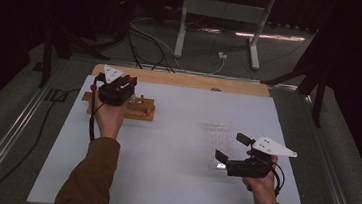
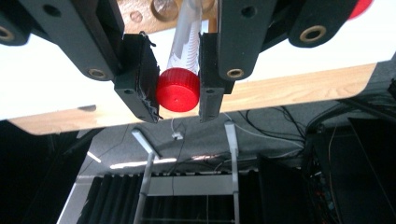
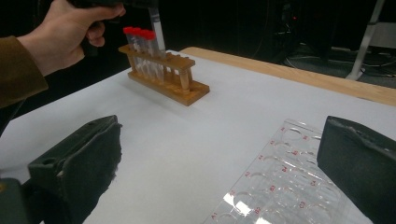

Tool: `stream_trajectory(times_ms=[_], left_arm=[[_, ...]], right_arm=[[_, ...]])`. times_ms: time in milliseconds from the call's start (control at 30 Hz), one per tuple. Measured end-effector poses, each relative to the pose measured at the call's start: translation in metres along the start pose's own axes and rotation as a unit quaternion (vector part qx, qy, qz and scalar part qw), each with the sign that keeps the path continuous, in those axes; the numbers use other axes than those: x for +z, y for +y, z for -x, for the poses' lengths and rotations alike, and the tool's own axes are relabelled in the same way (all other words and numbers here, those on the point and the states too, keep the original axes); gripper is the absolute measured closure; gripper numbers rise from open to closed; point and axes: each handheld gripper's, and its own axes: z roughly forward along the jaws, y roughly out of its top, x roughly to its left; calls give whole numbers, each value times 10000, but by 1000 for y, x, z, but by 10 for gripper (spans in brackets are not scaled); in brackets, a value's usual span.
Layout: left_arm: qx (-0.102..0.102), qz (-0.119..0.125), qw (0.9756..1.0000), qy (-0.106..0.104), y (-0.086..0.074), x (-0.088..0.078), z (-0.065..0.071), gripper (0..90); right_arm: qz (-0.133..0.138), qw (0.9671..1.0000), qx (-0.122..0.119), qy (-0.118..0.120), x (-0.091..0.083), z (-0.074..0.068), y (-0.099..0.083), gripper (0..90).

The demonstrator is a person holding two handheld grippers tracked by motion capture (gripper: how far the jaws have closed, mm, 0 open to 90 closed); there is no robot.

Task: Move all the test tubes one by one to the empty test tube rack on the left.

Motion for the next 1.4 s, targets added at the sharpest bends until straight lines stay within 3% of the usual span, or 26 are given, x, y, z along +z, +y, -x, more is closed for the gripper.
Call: stream_trajectory(times_ms=[600,1067,1400], left_arm=[[56,-464,9989,68,-28,11,1,709],[26,-717,9972,211,-27,14,0,710],[-92,-765,9970,100,-25,16,-1,700]], right_arm=[[-29,10000,12,32,1,0,-1,0],[-17,10000,37,47,1,2,-1,0],[-35,10000,42,70,2,1,-2,0]])
